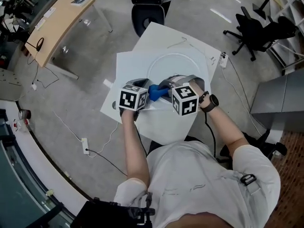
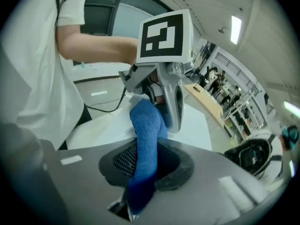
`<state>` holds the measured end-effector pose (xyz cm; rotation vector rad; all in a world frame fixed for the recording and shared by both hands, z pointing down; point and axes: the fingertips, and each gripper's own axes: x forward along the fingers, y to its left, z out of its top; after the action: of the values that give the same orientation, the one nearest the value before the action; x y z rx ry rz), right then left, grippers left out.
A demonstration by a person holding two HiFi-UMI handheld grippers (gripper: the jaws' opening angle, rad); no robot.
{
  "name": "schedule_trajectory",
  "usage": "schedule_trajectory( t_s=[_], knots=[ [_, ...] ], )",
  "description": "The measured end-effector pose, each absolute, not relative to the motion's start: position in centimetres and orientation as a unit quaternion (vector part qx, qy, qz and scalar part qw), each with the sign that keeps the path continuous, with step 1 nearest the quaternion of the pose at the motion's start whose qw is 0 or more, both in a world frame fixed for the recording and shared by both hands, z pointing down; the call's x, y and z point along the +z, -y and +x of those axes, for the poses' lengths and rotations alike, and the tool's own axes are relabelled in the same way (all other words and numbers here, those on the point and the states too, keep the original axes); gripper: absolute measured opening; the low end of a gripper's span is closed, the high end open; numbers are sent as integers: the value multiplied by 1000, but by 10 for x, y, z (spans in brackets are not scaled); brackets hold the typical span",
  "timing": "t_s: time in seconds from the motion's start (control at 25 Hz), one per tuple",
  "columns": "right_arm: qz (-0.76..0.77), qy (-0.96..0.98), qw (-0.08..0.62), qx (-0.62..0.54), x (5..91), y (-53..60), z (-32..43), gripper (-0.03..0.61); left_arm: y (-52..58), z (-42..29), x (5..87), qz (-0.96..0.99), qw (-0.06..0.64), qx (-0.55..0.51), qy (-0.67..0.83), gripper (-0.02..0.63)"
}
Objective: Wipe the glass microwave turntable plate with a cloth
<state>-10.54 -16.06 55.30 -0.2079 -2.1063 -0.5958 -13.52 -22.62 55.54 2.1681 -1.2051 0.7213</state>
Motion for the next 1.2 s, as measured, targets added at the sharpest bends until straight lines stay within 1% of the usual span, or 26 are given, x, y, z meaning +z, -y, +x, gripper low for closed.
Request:
schedule_trajectory(
  t_s=[0.16, 0.44, 0.6, 0.72, 0.92, 1.04, 1.2],
  knots=[
    [-88, 835, 435, -325, 555, 197, -115, 70, 225, -135, 556, 808, 274, 275, 444, 0],
    [-116, 822, 415, -373, 552, 246, -140, 83, 227, -139, 555, 803, 273, 273, 454, 0],
    [-77, 804, 436, -397, 557, 285, -131, 74, 226, -139, 556, 803, 270, 274, 456, 0],
    [-50, 787, 472, -394, 558, 314, -98, 74, 225, -138, 557, 800, 266, 274, 462, 0],
    [-23, 774, 527, -352, 556, 340, -9, 74, 224, -136, 557, 795, 264, 273, 474, 0],
    [-23, 777, 542, -319, 550, 328, 35, 74, 224, -137, 557, 795, 264, 272, 474, 0],
    [-56, 774, 562, -284, 548, 283, 76, 74, 223, -135, 557, 796, 266, 271, 472, 0]
  ],
)
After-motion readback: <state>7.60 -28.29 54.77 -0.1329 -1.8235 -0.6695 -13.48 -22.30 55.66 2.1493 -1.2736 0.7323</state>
